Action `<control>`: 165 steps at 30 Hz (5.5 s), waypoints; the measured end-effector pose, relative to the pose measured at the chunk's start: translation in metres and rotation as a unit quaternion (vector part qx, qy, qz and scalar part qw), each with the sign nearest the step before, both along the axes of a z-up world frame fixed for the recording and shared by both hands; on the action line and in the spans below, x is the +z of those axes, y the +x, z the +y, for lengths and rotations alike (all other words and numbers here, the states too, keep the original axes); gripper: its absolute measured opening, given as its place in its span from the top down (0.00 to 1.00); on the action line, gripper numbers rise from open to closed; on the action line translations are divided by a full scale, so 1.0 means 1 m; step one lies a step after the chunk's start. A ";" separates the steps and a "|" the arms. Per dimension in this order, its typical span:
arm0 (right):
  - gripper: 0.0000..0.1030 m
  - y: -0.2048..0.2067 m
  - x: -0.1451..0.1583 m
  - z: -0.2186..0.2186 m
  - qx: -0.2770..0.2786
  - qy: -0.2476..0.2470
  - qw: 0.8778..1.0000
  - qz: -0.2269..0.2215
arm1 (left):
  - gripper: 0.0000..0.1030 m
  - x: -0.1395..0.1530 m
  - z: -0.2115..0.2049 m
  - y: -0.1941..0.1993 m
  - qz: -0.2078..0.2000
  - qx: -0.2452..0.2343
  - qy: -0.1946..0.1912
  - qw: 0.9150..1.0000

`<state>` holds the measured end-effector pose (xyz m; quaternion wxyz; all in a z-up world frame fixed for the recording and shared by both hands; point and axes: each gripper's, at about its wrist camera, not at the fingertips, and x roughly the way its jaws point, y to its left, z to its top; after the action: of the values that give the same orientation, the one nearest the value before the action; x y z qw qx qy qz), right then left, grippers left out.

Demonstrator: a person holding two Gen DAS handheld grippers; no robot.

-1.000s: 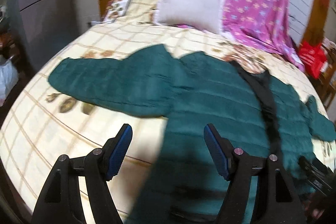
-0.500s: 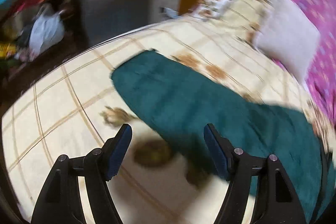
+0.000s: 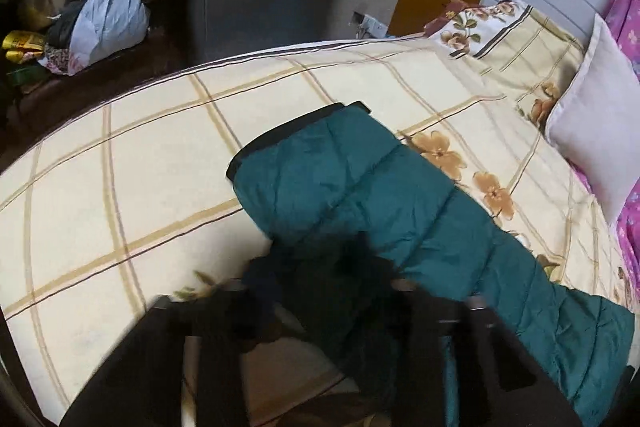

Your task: Fold large clothes

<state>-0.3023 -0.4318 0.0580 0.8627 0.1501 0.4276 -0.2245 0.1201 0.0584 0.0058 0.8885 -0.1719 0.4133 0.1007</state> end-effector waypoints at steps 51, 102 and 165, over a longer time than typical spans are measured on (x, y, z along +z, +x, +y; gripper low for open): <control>0.13 0.006 0.020 -0.080 -0.070 0.075 0.994 -0.040 | 0.78 0.104 -0.264 -0.243 -0.068 -0.368 0.023 0.927; 0.34 0.018 0.042 -0.073 0.040 -0.019 0.999 -0.015 | 0.77 0.072 -0.342 -0.229 -0.050 -0.370 0.091 0.923; 0.26 -0.055 0.042 -0.145 -0.042 -0.079 0.995 -0.053 | 0.77 0.043 -0.480 -0.296 -0.017 -0.398 0.102 0.911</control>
<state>-0.3575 -0.5768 0.1002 0.8832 0.1106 0.3555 -0.2853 -0.1761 -0.4212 0.0489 0.8744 0.0973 0.4200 -0.2225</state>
